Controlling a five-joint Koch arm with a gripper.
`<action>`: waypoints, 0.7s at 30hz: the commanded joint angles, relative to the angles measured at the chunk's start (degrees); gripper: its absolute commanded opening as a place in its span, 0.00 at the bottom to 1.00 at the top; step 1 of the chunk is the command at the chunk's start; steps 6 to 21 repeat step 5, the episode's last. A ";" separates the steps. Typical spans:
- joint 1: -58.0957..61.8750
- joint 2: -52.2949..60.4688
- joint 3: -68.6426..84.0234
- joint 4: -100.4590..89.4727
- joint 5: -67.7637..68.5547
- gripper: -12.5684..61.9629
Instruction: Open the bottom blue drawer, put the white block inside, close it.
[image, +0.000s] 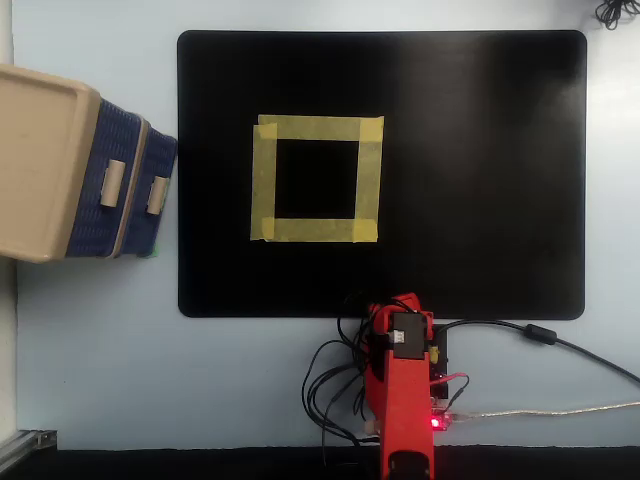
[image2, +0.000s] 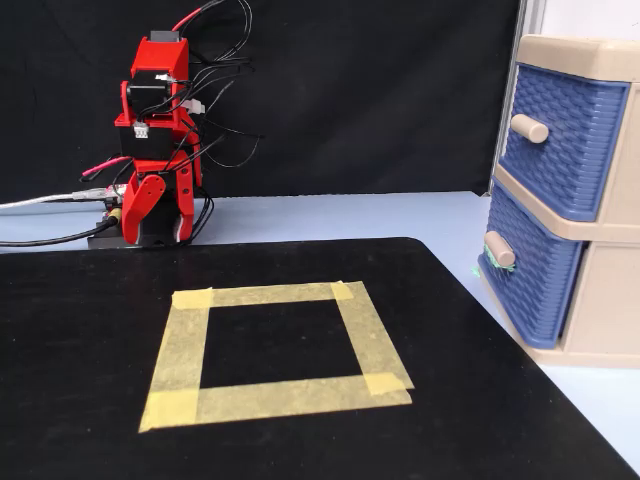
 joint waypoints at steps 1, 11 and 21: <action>0.70 2.72 0.26 7.12 0.44 0.63; 0.70 2.72 0.26 7.12 0.44 0.63; 0.70 2.72 0.26 7.12 0.44 0.63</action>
